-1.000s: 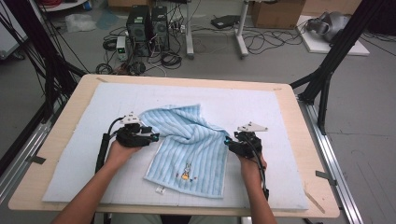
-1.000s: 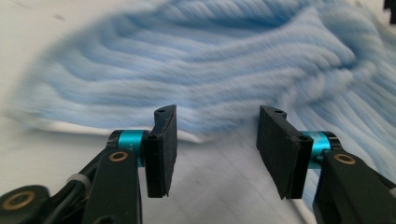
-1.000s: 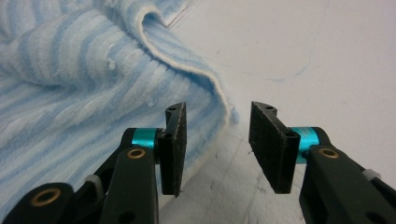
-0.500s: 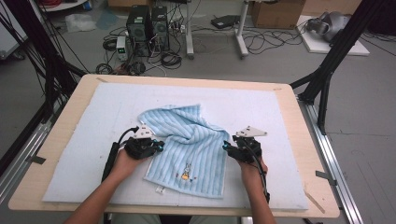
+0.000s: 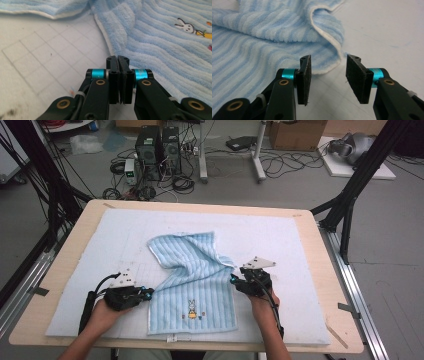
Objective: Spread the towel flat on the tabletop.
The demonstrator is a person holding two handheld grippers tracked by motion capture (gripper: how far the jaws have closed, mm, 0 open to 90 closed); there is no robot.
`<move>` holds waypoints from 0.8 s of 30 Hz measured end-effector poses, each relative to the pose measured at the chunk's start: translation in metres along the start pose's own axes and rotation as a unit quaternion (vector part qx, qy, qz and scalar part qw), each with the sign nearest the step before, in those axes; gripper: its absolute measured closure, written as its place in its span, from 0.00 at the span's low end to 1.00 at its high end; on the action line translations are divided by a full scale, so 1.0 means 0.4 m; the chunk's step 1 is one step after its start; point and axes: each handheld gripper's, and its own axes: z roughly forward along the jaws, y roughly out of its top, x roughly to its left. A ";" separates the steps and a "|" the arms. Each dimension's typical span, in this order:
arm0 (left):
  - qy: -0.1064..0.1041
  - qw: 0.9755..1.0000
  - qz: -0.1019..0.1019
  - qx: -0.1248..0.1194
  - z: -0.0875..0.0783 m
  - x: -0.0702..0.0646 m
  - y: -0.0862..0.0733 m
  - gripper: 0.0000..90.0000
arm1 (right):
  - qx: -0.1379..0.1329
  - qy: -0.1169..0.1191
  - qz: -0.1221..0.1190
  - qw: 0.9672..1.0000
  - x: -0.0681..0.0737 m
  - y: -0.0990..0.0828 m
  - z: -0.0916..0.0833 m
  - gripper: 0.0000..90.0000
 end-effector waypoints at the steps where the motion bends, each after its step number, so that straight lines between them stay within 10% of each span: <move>1: -0.002 1.000 -0.005 -0.002 -0.003 -0.001 -0.004 0.97 | 0.001 0.003 -0.001 1.000 0.006 0.002 0.003 0.61; 5: -0.009 1.000 -0.020 -0.010 -0.006 0.004 -0.006 0.94 | 0.001 0.033 -0.011 0.999 0.031 0.012 0.020 0.61; 8: 0.002 0.998 -0.059 -0.029 -0.003 0.020 0.002 0.68 | -0.005 0.063 -0.026 0.998 0.054 0.018 0.030 0.61; 12: 0.019 0.995 -0.078 -0.059 -0.005 0.042 0.024 0.60 | 0.002 0.098 -0.048 0.994 0.089 0.025 0.051 0.61; 16: 0.031 0.994 -0.079 -0.072 0.005 0.061 0.062 0.58 | 0.036 0.092 -0.077 0.992 0.112 0.023 0.081 0.66; 24: 0.043 0.992 -0.090 -0.082 0.040 0.089 0.105 0.58 | 0.064 0.147 -0.035 0.986 0.086 0.011 0.061 0.90</move>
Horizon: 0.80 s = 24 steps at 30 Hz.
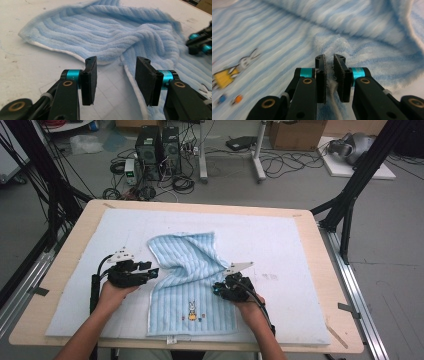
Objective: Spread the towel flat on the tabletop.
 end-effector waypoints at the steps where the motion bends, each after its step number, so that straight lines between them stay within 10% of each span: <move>1: 0.001 1.000 -0.004 -0.001 0.006 0.002 -0.001 0.58 | 0.005 0.014 -0.002 1.000 0.001 -0.004 -0.006 0.90; 11: 0.000 1.000 -0.015 0.001 0.032 0.008 -0.007 0.57 | 0.032 0.108 -0.052 0.992 0.037 -0.060 -0.063 0.86; 17: 0.000 1.000 -0.006 0.005 0.037 0.005 -0.012 0.56 | -0.052 0.082 -0.030 0.995 0.016 -0.038 -0.095 0.61; 24: 0.009 1.000 0.010 0.001 0.030 0.017 -0.014 0.51 | -0.100 -0.020 -0.011 0.995 -0.053 0.025 -0.085 0.33</move>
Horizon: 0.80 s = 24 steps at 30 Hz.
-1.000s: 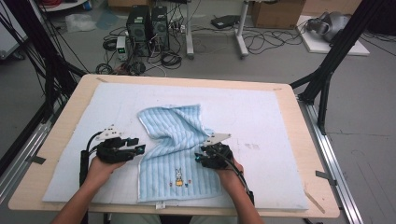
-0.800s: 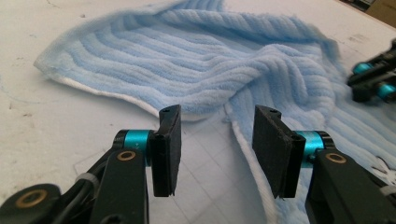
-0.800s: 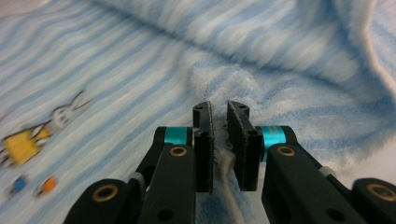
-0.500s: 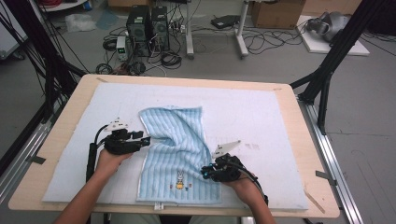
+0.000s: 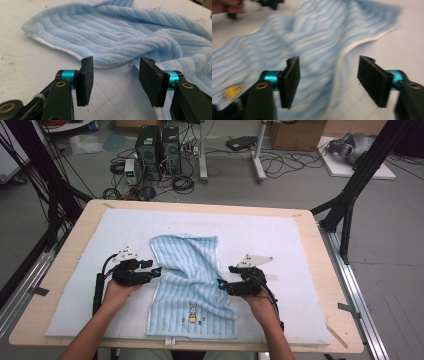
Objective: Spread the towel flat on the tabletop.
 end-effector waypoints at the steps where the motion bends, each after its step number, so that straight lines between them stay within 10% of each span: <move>1: 0.001 1.000 0.002 -0.001 -0.001 0.002 0.000 0.50 | -0.007 -0.004 -0.003 1.000 -0.011 0.010 0.009 0.32; 10: -0.004 1.000 0.010 -0.014 -0.014 0.009 0.000 0.50 | 0.017 -0.073 0.013 0.997 -0.105 0.098 0.109 0.23; 16: -0.002 1.000 0.011 -0.016 -0.023 0.017 -0.001 0.50 | 0.031 -0.078 0.045 0.995 -0.142 0.116 0.168 0.44; 24: -0.001 1.000 0.010 -0.017 -0.025 0.018 -0.002 0.50 | 0.075 -0.078 0.031 0.994 -0.130 0.138 0.248 0.53</move>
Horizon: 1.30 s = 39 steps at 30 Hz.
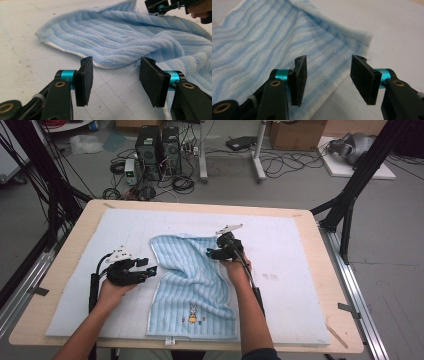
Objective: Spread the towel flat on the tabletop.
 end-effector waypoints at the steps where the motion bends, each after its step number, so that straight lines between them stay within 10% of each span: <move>1: 0.000 1.000 0.000 0.000 0.000 0.000 0.000 0.50 | 0.003 0.002 0.000 1.000 0.005 0.001 0.008 0.54; 9: -0.003 1.000 -0.002 0.001 0.002 0.001 -0.001 0.50 | 0.032 0.001 -0.005 0.999 0.021 0.007 0.049 0.61; 14: -0.001 1.000 -0.006 -0.001 -0.001 0.004 -0.001 0.50 | 0.046 0.000 -0.014 0.999 0.019 0.015 0.051 0.94; 21: 0.000 1.000 -0.011 0.000 -0.002 0.008 -0.002 0.50 | 0.032 -0.080 -0.003 0.996 -0.034 0.031 0.040 0.97; 31: 0.001 1.000 -0.012 0.002 0.000 0.009 -0.004 0.50 | 0.010 -0.230 0.077 0.970 -0.137 0.025 -0.030 0.94; 39: 0.006 1.000 -0.017 0.005 -0.001 0.015 -0.016 0.50 | -0.033 -0.173 0.071 0.982 -0.119 0.006 -0.068 0.66</move>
